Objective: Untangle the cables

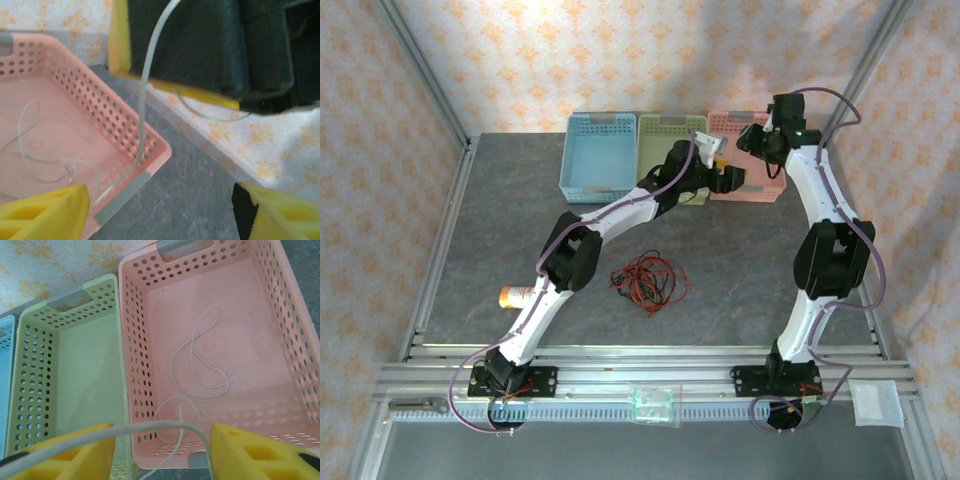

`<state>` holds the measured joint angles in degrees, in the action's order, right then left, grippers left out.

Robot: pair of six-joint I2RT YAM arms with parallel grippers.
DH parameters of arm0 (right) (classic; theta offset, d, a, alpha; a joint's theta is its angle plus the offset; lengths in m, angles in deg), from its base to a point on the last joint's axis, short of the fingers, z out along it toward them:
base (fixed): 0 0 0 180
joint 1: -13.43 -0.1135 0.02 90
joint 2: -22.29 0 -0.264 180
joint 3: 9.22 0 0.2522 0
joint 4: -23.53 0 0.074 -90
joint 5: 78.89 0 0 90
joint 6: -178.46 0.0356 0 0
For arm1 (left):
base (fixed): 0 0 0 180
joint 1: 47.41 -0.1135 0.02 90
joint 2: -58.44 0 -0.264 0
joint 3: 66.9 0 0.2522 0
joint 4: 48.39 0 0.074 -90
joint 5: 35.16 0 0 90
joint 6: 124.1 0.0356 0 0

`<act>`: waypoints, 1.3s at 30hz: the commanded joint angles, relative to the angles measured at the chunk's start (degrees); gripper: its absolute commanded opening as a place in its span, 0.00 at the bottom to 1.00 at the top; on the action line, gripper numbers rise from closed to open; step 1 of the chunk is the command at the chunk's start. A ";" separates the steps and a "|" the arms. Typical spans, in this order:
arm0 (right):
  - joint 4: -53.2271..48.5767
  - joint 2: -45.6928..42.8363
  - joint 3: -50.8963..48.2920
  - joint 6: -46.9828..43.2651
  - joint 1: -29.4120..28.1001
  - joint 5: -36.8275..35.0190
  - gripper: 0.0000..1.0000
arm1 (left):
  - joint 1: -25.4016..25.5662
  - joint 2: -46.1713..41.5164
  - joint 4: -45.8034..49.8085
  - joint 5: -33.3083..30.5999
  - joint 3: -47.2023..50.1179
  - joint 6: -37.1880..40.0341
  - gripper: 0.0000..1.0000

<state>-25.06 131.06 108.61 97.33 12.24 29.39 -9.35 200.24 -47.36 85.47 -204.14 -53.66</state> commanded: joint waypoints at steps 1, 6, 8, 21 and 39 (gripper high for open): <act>-1.67 -2.66 0.59 0.87 -0.13 1.43 0.53 | 0.52 3.25 -2.26 -3.16 -5.45 -0.48 0.71; -1.51 -3.55 -0.45 0.93 -0.13 1.02 0.53 | 0.52 6.98 -1.85 -9.96 -9.99 -1.28 0.44; -1.80 -3.75 -0.45 0.73 -0.07 0.34 0.53 | 0.52 8.32 -0.97 -10.52 -12.25 -1.21 0.27; 7.34 -18.39 -16.52 0.47 1.19 -14.86 0.53 | -0.86 7.02 3.54 -9.40 -11.70 -0.71 0.00; 22.85 -40.04 -37.48 21.71 14.93 -16.11 0.53 | -2.11 8.32 4.86 -11.86 -13.32 -5.72 0.00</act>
<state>-4.20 94.40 72.05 110.53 21.66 11.77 -11.43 208.72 -44.04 75.06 -214.98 -58.66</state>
